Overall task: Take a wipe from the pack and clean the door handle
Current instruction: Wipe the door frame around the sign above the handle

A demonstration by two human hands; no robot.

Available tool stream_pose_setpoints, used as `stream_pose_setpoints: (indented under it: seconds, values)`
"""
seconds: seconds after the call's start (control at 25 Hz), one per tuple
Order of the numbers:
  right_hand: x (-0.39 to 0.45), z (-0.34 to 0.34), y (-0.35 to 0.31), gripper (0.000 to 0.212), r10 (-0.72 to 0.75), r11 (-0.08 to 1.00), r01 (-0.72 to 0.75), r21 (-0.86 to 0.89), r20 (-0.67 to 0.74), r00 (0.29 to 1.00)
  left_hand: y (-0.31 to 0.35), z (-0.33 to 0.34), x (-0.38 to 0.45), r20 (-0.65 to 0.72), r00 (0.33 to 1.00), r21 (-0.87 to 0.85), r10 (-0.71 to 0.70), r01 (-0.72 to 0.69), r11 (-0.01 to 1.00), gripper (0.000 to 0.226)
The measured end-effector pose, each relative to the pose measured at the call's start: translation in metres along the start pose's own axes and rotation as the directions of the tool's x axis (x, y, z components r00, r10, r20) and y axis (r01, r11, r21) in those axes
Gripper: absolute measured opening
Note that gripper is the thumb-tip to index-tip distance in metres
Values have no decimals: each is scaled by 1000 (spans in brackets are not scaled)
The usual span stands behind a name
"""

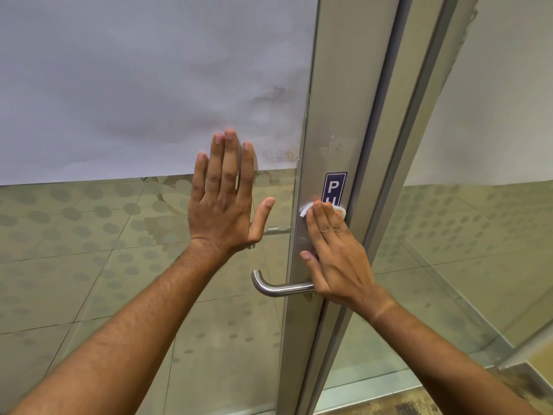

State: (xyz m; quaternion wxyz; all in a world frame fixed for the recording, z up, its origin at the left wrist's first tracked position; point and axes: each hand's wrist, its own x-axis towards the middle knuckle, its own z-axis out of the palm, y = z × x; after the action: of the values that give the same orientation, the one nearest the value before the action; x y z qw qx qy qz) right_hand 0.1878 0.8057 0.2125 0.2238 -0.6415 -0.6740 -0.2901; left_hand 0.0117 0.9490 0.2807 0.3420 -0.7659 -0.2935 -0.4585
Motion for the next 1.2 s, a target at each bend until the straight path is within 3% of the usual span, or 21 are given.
stream_pose_setpoints:
  seconds: [0.2,0.36,0.48,0.72,0.88,1.08,1.2]
  values:
    - [32,-7,-5,71,74,997,-69,38,-129,989,1,0,-1,-2,1000,-2,0,0,1000,87]
    - [6,1,0,70,-34,998,34,-47,9,999,0,1,0,-1,1000,2,-3,3,1000,87]
    - [-11,4,0,70,-22,998,26,-56,74,997,1,0,0,7,1000,4,-8,8,1000,88]
    - [20,0,-14,68,116,992,-112,50,-86,990,1,0,-1,1,1000,5,-10,10,1000,88]
    - [19,-1,-10,66,77,996,-71,48,-142,987,1,0,0,5,1000,15,-9,9,1000,87]
    - [8,5,-15,67,87,996,-86,16,-79,993,0,-1,0,6,1000,30,-11,10,999,87]
    - [5,7,-9,63,27,999,-32,-18,-218,976,1,-1,0,17,1000,25,-7,7,1000,88]
